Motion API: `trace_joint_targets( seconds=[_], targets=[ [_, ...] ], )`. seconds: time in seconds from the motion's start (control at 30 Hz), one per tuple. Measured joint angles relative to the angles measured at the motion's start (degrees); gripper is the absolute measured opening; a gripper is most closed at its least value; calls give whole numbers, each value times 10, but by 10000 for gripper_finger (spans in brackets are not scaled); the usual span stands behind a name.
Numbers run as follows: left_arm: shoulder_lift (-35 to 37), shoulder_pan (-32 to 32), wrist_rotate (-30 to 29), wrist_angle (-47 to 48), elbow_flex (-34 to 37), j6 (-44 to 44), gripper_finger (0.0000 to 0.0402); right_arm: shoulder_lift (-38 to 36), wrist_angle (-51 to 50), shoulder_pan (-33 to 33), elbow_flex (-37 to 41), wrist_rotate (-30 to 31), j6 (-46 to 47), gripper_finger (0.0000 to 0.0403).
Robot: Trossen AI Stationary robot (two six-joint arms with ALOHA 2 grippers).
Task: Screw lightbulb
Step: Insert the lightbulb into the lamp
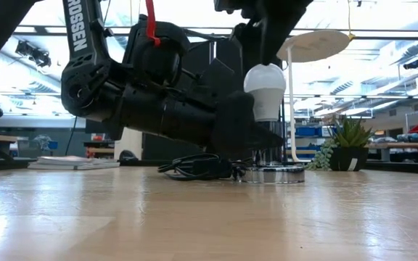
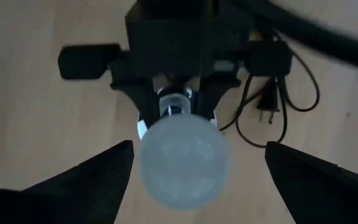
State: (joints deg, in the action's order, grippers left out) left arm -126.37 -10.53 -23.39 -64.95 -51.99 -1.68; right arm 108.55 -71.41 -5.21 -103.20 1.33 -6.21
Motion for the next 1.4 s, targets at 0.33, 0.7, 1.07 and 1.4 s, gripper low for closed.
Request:
trace_joint_targets(
  seconds=[0.33,0.7,1.07,1.4],
  targets=[
    [0,0,0,0,0,26,204,11,-8,-15,1,5,-26,398],
    [0,-1,-1,1,0,27,204,11,2,-15,15,5,-105,391],
    [0,-1,-4,1,0,27,204,11,0,-15,15,-1,-238,377],
    [0,-1,-3,1,1,26,204,11,30,-15,55,-18,-312,375]
  ],
)
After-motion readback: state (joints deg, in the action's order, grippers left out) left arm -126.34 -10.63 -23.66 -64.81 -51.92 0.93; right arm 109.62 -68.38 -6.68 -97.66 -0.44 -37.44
